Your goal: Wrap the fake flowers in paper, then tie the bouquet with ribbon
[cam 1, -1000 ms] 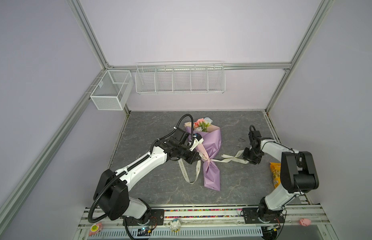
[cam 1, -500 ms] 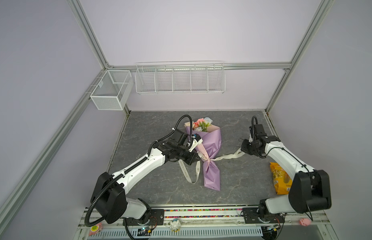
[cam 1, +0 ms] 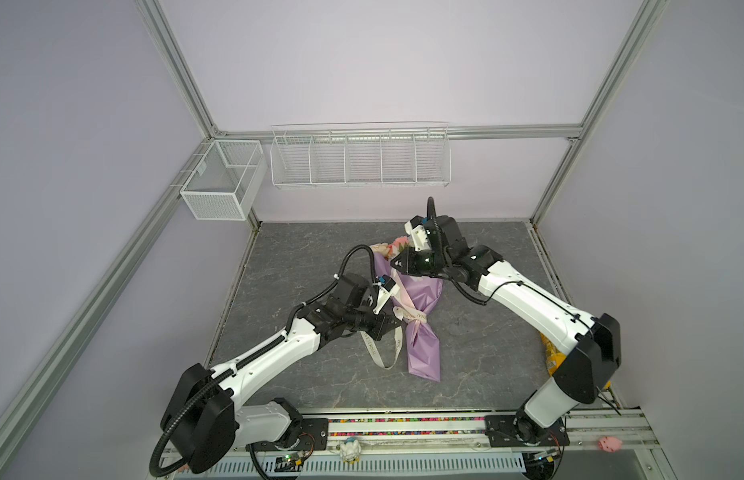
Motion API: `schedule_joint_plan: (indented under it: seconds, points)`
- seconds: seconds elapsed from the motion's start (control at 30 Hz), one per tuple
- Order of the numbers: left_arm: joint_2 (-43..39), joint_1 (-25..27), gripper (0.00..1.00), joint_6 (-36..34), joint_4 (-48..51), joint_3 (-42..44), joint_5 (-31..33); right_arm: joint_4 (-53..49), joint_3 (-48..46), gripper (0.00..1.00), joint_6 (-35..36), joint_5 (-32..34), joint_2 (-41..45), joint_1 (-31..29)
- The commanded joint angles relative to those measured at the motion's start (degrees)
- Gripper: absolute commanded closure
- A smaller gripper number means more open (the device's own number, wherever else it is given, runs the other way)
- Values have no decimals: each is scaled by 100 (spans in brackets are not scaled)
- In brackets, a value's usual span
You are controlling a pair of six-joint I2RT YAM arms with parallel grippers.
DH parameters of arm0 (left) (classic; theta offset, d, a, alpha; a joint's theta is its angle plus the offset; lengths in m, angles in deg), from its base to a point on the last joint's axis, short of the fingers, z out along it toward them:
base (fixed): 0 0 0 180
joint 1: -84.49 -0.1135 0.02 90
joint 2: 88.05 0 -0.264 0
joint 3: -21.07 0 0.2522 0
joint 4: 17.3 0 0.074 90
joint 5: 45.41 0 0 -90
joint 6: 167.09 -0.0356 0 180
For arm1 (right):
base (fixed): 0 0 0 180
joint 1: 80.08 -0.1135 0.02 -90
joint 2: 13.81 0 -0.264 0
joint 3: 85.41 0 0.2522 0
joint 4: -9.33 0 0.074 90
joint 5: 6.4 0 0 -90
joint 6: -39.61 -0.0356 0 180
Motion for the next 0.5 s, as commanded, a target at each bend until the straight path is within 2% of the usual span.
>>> schedule_joint_plan:
  seconds: [0.0,0.03,0.13,0.23,0.33,0.47]
  points:
    - [-271,43,100,285,-943,374,-77,36,13,81,-64,-691,-55,-31]
    - [-308,49,100,298,-1025,427,-74,-77,-2,76,-6,-827,-64,-13]
    - [-311,57,100,309,-1084,451,-89,-595,-170,50,302,-655,119,24]
    - [-188,61,100,300,-1060,354,-181,-774,-719,35,355,-230,644,162]
    - [-46,69,100,288,-997,195,-239,-827,-1397,31,206,-137,1242,404]
    - [91,82,100,257,-1027,84,-282,-735,-2305,33,-56,-134,2001,564]
